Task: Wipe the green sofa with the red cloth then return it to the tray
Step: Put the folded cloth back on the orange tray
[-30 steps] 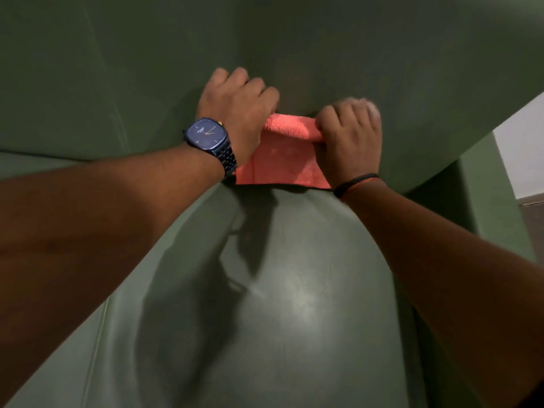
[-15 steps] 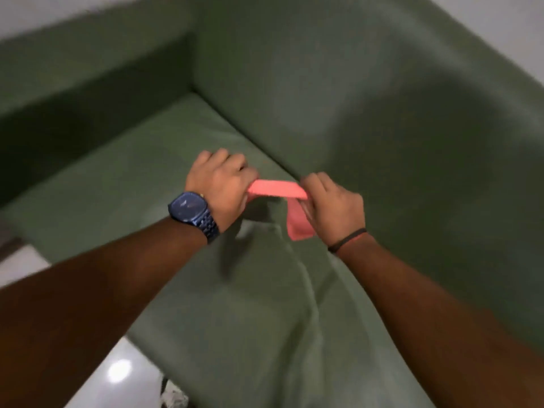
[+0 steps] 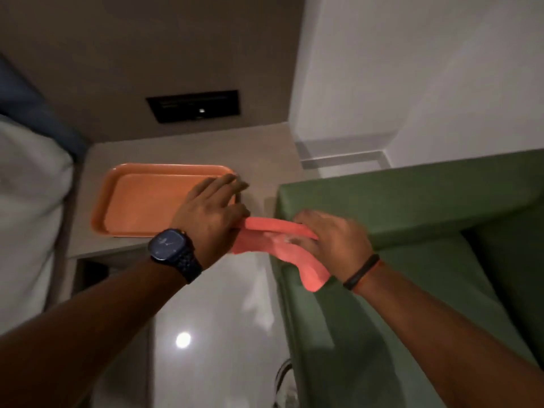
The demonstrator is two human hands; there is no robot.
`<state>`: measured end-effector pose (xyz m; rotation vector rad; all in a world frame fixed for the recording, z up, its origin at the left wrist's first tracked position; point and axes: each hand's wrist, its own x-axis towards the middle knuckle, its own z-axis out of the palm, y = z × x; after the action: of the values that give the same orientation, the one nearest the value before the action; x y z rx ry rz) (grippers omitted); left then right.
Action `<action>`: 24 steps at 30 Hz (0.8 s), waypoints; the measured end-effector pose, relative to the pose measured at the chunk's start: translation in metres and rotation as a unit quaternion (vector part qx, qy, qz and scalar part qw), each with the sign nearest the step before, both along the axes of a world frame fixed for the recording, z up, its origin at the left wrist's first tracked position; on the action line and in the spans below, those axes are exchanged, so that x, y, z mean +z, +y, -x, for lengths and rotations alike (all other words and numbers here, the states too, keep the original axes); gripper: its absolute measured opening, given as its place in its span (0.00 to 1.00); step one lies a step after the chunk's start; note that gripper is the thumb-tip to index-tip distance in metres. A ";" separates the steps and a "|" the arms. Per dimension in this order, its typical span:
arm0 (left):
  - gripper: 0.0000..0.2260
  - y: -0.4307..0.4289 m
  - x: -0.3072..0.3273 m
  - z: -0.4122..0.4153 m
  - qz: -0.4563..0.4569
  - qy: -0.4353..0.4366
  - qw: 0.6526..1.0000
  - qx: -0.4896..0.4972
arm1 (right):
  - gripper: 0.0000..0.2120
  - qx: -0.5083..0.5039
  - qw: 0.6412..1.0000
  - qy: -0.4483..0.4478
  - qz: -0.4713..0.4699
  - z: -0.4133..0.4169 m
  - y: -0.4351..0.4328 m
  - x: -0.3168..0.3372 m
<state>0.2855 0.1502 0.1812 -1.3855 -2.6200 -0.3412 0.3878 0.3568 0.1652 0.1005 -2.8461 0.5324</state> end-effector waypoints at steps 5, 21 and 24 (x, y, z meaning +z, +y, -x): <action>0.02 -0.045 -0.003 0.104 0.045 0.051 0.993 0.099 | 0.09 0.096 0.992 -0.050 0.066 0.138 -0.041 -0.012; 0.42 -0.175 -0.224 0.203 0.277 -0.237 0.916 0.168 | 0.39 0.098 0.961 -0.238 -0.099 0.232 -0.165 -0.228; 0.44 -0.167 -0.241 0.217 0.156 -0.200 0.956 0.147 | 0.41 0.046 0.984 -0.158 -0.063 0.246 -0.175 -0.241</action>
<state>0.0685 -0.0166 -0.0595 -1.0611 -3.2807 -0.1881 0.1420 0.1818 -0.0754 0.1871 -3.1986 0.4164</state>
